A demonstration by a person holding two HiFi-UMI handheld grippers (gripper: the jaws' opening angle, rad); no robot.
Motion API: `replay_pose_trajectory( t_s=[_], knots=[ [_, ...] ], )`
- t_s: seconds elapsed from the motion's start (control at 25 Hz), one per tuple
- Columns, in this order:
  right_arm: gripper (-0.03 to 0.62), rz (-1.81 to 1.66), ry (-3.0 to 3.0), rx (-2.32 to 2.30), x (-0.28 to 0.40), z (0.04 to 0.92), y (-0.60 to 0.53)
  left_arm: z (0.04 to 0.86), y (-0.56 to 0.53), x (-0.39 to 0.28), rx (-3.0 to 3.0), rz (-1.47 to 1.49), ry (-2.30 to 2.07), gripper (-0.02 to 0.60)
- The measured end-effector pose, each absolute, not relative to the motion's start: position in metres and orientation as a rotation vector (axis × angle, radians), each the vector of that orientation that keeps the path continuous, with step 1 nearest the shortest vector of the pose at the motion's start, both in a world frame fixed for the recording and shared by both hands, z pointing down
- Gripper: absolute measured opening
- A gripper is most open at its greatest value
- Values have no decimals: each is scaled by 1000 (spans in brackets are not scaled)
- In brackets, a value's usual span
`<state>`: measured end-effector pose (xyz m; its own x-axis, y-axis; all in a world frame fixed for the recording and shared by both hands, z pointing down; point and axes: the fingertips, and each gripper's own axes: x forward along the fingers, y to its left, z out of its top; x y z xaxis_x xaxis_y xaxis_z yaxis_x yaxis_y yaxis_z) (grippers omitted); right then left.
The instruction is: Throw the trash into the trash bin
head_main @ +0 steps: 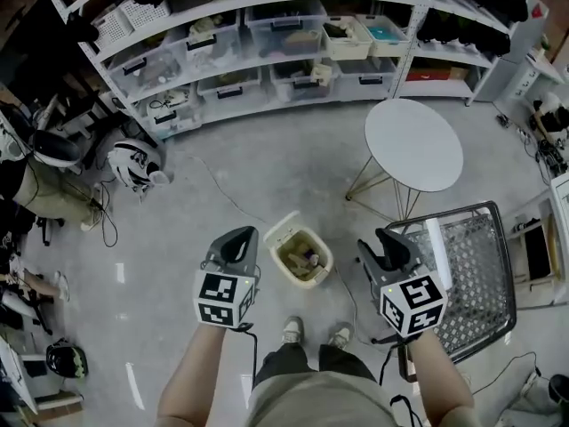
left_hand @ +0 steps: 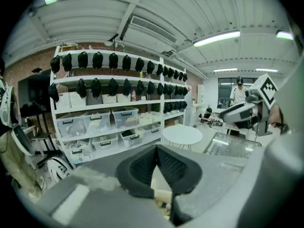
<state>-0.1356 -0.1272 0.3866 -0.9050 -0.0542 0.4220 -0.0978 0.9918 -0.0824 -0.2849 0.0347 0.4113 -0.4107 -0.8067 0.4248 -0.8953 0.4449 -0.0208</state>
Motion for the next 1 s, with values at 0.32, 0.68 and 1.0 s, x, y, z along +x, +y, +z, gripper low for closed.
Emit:
replay_pose_trajectory(
  t_s=[0.32,0.68,1.0],
  knots=[
    [166,-4,-2916,200,-113,257,-127,305,30,-270,1621,294,-2439,3],
    [160,-111,-3096,315,-70,159,-128,201,9,-233,1805,300,-2567,3],
    [139,-179,-3183,359,-37,109,-120,149,14,-198,1872,323,-2648,2]
  ],
)
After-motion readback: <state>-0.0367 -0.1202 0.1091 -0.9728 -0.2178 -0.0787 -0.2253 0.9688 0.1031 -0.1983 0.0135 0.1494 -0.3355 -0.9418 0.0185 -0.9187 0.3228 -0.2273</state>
